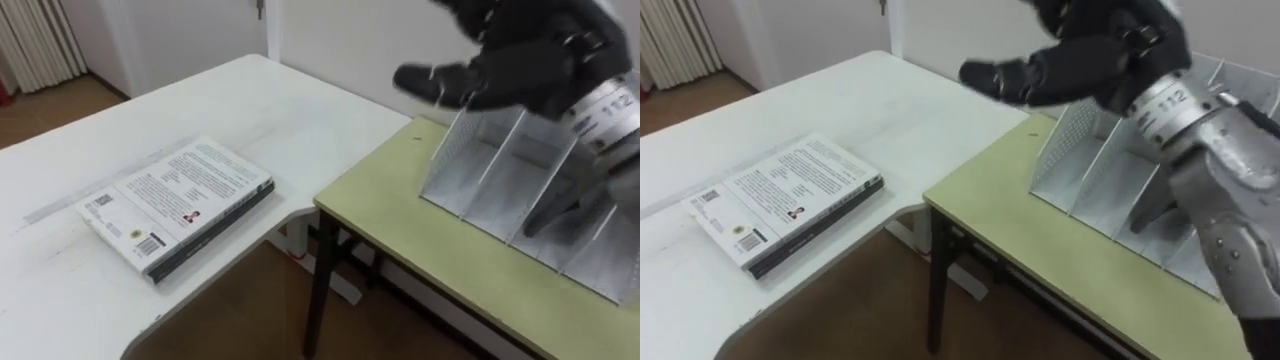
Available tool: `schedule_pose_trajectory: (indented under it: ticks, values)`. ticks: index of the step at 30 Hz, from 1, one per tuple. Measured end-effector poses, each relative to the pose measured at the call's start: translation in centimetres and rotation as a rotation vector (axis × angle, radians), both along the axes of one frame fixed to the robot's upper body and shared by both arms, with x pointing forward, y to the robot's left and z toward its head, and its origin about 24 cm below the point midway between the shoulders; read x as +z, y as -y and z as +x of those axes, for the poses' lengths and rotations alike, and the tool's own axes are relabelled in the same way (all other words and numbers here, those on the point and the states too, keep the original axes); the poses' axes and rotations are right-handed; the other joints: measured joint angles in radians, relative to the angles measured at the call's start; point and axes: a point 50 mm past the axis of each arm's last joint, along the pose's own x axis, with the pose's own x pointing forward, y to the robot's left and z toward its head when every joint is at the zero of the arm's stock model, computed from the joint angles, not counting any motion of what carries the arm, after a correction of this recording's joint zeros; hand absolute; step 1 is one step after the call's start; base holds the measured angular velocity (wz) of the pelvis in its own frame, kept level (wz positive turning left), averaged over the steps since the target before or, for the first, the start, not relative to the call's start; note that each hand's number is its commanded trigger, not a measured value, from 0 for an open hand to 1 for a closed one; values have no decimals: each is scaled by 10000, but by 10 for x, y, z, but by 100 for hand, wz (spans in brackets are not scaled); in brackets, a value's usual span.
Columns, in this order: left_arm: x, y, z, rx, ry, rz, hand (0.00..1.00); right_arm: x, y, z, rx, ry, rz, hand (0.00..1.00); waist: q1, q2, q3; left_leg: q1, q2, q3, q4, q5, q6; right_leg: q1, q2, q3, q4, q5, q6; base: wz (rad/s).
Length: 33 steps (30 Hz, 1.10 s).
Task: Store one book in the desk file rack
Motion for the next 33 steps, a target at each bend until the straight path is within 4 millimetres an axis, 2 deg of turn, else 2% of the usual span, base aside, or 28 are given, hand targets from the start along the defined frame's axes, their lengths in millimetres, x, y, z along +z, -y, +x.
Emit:
schedule_pose_trajectory:
  ticks: [1, 3, 5, 6, 8, 9, 11, 12, 14, 15, 17, 18, 20, 21, 23, 24, 26, 29, 33]
  values:
    - [1, -2, 3, -48, 3, 34, 0, -11, -7, -5, 578, -254, -704, 0, 76, -51, -26, 8, 20, 30, 9, -1, -3, 5, 17, -20, -2, 12, -19, 0]
    - [2, -5, 8, -272, -38, 111, 0, -32, -18, -12, 1564, -825, -1784, 0, 167, -95, -12, 14, 29, 16, 38, 5, -13, 35, 22, 1, -8, 19, -29, 0]
    - [4, -8, 20, -792, -80, 227, 0, -71, -26, -24, 2606, -2121, -2934, 0, 448, -207, 37, 1, 51, 37, 63, 8, -22, 28, 38, 9, -6, 48, -57, -2]
    - [4, -8, 23, -862, -104, 255, 0, -84, -26, -27, 2816, -2572, -3198, 0, 555, -217, 42, 4, 56, 40, 61, 6, -25, 29, 49, 6, -15, 65, -56, 0]
    - [4, -5, 32, -1191, -35, 330, 0, -133, -22, -48, 3440, -4553, -4421, 0, 832, -194, 65, -35, 47, 16, 24, 0, -23, 32, 30, -86, -26, 105, -37, 0]
    - [4, -5, 32, -1243, -66, 350, 0, -144, -20, -54, 3571, -5021, -4671, 0, 869, -184, 79, -48, 43, 13, 26, 1, -23, 25, 25, -104, -27, 107, -36, 5]
    - [3, -3, 33, -1114, -31, 320, 0, -182, -10, -77, 3877, -6725, -5344, 0, 943, -153, 104, -128, 28, -45, 42, 4, -19, -27, 3, -168, -25, 106, -35, 6]
    - [3, -2, 33, -1069, -45, 340, 0, -190, -8, -82, 3897, -7135, -5405, 0, 943, -148, 107, -142, 28, -43, 42, 4, -20, -46, 5, -158, -24, 106, -36, 0]
    - [1, -1, 33, -976, -96, 549, 0, -222, 1, -100, 3620, -8665, -5274, 0, 922, -95, 135, -186, 22, -105, 39, 12, -31, -38, -7, -311, -107, 113, -48, 4]
    - [1, 0, 33, -955, -113, 597, 0, -231, 3, -106, 3451, -9079, -5248, 0, 898, -76, 130, -186, 20, -137, 39, 12, -31, -5, -10, -336, -158, 116, -51, 8]
    - [-2, 7, 32, -732, -178, 760, 0, -264, 15, -131, 2738, -10722, -5265, 0, 906, 34, 119, -183, 12, -123, 1, 11, -30, -17, -16, -343, -190, 116, -48, 2]
    - [-3, 8, 31, -681, -205, 814, 0, -272, 18, -138, 2502, -11150, -5234, 0, 901, 69, 116, -181, 10, -124, 8, 11, -30, -11, -18, -356, -199, 115, -48, 4]
    - [-6, 14, 28, -241, -241, 983, 0, -303, 34, -172, 854, -13042, -4433, 0, 860, 170, 66, -180, -16, -204, 16, 14, -26, 69, -45, -475, -318, 117, -39, 11]
    - [-7, 16, 26, -121, -252, 1002, 0, -310, 37, -181, 357, -13461, -4201, 0, 836, 217, 57, -180, -18, -215, 16, 14, -26, 91, -47, -496, -351, 119, -35, 12]
    - [-10, 21, 18, 368, -417, 1088, 0, -329, 50, -214, -1638, -14865, -3280, 0, 731, 338, 60, -97, -31, -256, 1, 14, -25, 200, -68, -551, -384, 109, -14, 9]
    - [-10, 22, 16, 495, -461, 1132, 0, -332, 52, -221, -2187, -15119, -2857, 0, 716, 427, 97, -69, -32, -258, -16, 15, -25, 220, -67, -553, -388, 102, -7, 0]
    - [-12, 24, 9, 802, -529, 1372, 0, -342, 53, -239, -3863, -15634, -1785, 0, 528, 412, 103, -33, -34, -252, -86, 17, -22, 236, -66, -560, -408, 84, -1, -2]
    - [-12, 22, -3, 910, -747, 1611, 0, -348, 53, -253, -5308, -16033, -1294, 0, 297, 465, 121, 18, -35, -259, -113, 16, -23, 360, -61, -575, -528, 78, 3, 5]
    - [-12, 21, -12, 874, -957, 1787, 0, -351, 55, -257, -6295, -16011, -1376, 0, 213, 451, 110, 23, -46, -252, -102, 15, -23, 306, -59, -564, -584, 78, 5, 0]
